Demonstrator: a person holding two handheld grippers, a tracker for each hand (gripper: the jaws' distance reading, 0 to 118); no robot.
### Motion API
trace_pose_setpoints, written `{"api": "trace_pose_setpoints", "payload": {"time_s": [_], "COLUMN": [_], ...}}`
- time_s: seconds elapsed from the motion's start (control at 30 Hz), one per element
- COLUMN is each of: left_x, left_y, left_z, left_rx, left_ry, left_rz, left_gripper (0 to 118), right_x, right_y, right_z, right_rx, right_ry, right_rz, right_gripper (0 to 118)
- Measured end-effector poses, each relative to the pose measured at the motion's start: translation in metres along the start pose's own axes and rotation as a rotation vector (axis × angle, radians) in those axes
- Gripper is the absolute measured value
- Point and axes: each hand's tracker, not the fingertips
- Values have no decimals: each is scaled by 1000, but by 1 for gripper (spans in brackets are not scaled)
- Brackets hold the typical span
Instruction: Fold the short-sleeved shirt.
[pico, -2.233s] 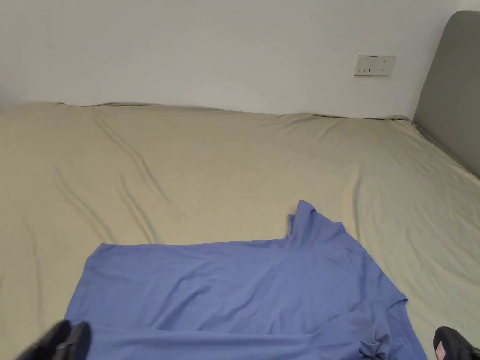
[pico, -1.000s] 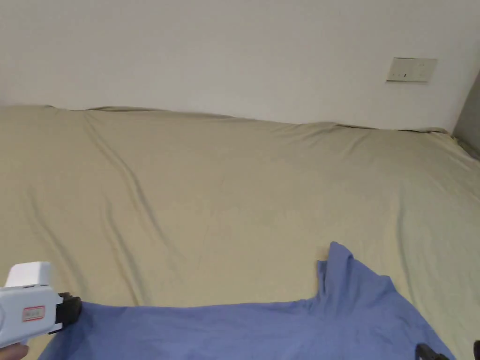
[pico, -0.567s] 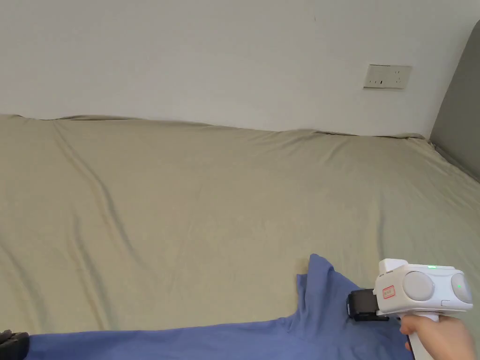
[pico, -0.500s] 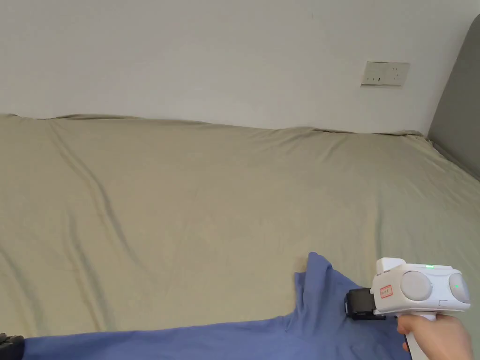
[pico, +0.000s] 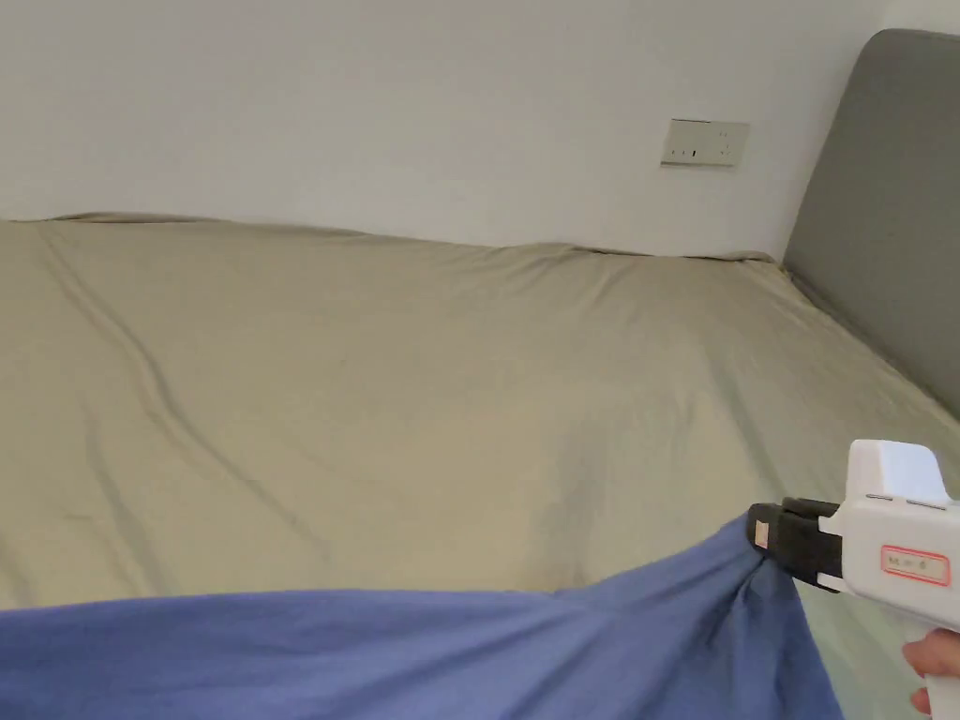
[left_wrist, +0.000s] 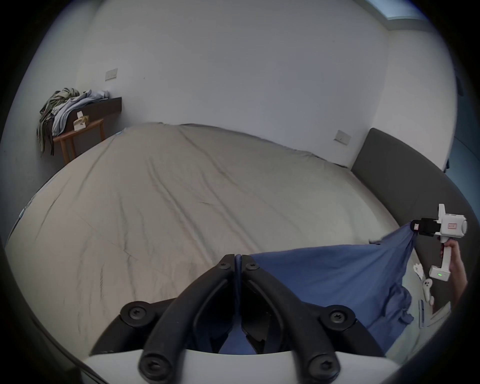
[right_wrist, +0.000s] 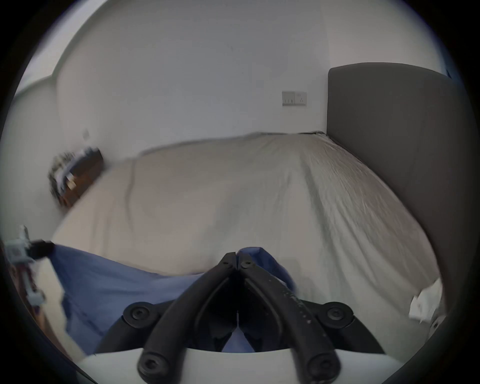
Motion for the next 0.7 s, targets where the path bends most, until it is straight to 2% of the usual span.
{"api": "trace_pose_setpoints", "payload": {"time_s": [0.07, 0.1, 0.23, 0.33, 0.4, 0.5, 0.57, 0.6, 0.63, 0.67, 0.7], "left_x": [1, 0, -5, -11, -13, -17, -21, -25, -27, -28, -26], "left_y": [-13, -22, -66, -100, -125, -159, -176, -181, -183, -183, -178], "left_z": [30, 44, 79, 87, 88, 86, 83, 82, 84, 89, 99], "left_rx": [20, 32, -10, -60, -117, -185, -222, -224, -217, -188, -135], "left_ry": [-10, -2, 15, 31, 37, 66, 91, 84, 80, 75, 99], "left_rz": [6, 14, 30, 37, 56, 25, 21, 26, 49, 85, 93], "left_gripper": [3, 3, 3, 3, 3, 3, 3, 5, 15, 37, 82], "right_x": [-1, -2, -8, -2, 1, 7, 11, 9, 7, 6, 1], "right_y": [-22, -36, -101, -153, -192, -233, -244, -246, -246, -240, -232], "right_z": [53, 76, 138, 141, 133, 112, 104, 104, 106, 113, 122], "right_rx": [49, 75, 16, -90, -166, -258, -265, -257, -239, -214, -194], "right_ry": [22, 7, -97, -139, -153, -183, -193, -193, -198, -224, -267], "right_rz": [-56, -41, -8, -27, -71, -92, -77, -71, -49, -14, 30], "right_gripper": [1, 1, 1, 1, 1, 1, 1, 7, 22, 51, 82]}}
